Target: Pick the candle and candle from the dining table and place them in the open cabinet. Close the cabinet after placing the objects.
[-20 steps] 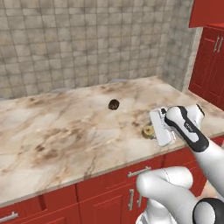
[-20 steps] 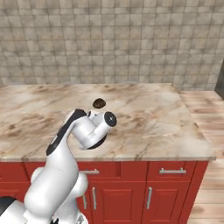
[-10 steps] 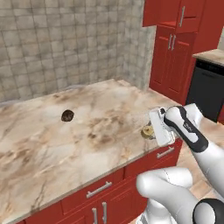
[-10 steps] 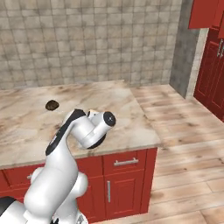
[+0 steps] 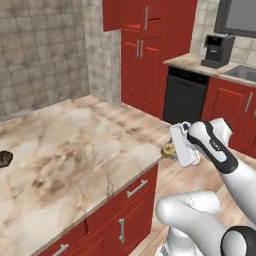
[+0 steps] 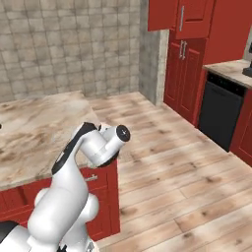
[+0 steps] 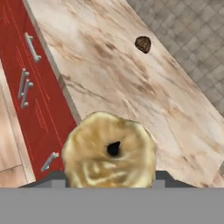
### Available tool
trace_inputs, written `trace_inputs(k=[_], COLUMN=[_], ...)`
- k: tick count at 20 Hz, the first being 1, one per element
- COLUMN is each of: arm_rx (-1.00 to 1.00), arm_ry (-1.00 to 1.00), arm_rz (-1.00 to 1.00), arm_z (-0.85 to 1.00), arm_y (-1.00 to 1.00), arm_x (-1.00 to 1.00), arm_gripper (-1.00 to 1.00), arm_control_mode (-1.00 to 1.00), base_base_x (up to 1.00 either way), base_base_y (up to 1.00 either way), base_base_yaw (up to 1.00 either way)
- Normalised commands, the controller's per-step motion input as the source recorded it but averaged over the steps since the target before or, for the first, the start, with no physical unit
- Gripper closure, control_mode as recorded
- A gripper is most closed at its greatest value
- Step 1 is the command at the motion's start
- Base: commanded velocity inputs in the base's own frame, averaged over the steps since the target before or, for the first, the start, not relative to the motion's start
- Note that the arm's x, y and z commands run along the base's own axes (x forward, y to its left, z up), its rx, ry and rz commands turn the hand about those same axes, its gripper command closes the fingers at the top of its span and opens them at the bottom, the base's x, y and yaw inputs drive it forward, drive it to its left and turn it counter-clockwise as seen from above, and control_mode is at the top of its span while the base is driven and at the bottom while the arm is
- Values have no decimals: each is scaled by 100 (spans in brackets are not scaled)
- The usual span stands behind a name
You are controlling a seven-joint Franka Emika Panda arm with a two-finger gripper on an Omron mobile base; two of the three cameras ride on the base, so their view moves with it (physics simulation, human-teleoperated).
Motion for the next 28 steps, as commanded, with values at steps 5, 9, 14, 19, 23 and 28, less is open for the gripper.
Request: trace_inputs(k=[5, 9, 14, 19, 23, 28], arm_rx=[0, 0, 0, 0, 0, 0], arm_ry=[0, 0, 0, 0, 0, 0], arm_rz=[0, 0, 0, 0, 0, 0], arm_z=[0, 0, 0, 0, 0, 0], arm_y=[0, 0, 0, 0, 0, 0], arm_x=[0, 0, 0, 0, 0, 0], arm_gripper=[100, 100, 100, 100, 100, 100], arm_control_mode=[100, 100, 100, 100, 100, 100], base_base_x=[18, 41, 64, 83, 87, 74], base_base_y=[-84, -77, -52, -32, -27, -16], base_base_yaw=[-40, -39, -35, -32, -30, -30])
